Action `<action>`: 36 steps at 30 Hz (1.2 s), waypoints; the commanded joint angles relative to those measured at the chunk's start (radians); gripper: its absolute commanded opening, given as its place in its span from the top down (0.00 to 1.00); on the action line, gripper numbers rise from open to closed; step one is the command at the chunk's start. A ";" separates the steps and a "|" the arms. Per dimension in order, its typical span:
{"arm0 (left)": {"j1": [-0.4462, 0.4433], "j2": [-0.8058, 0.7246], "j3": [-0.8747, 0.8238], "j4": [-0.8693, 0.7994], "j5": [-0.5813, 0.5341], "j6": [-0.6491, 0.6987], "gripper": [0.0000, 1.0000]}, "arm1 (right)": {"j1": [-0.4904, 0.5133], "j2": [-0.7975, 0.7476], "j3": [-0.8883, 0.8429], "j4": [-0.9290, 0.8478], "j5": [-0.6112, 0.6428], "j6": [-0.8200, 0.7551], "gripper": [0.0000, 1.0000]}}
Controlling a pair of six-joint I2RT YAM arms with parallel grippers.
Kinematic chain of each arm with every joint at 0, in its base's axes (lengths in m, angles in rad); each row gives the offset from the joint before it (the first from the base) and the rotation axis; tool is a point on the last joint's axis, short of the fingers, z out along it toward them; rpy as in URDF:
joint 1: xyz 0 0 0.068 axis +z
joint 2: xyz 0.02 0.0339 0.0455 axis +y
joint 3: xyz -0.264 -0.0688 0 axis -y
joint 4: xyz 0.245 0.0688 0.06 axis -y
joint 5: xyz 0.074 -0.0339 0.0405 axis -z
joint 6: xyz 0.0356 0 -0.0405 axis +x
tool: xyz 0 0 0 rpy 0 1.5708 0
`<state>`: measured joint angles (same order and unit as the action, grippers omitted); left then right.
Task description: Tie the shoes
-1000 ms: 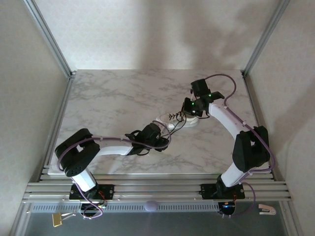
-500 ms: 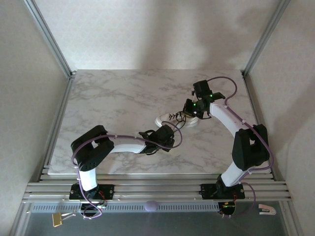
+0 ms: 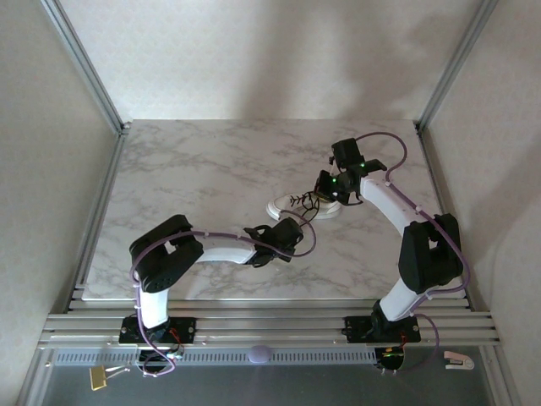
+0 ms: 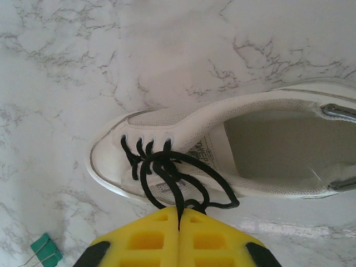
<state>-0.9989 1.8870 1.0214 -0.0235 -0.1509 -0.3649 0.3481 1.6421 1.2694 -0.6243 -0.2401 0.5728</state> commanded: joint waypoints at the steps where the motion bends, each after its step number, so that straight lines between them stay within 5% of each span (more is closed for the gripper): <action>1: -0.020 -0.001 0.007 -0.021 0.026 0.006 0.94 | -0.006 -0.013 -0.015 -0.002 -0.005 0.003 1.00; 13: 0.000 -0.270 -0.078 0.119 0.087 0.066 1.00 | -0.006 -0.065 -0.056 0.058 0.005 0.004 1.00; 36: 0.224 -0.164 0.066 0.030 0.147 0.226 1.00 | -0.006 -0.153 -0.123 0.147 -0.097 -0.077 1.00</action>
<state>-0.7929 1.6978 1.0393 0.0391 -0.0067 -0.1902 0.3481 1.5085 1.1572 -0.4931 -0.3111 0.5339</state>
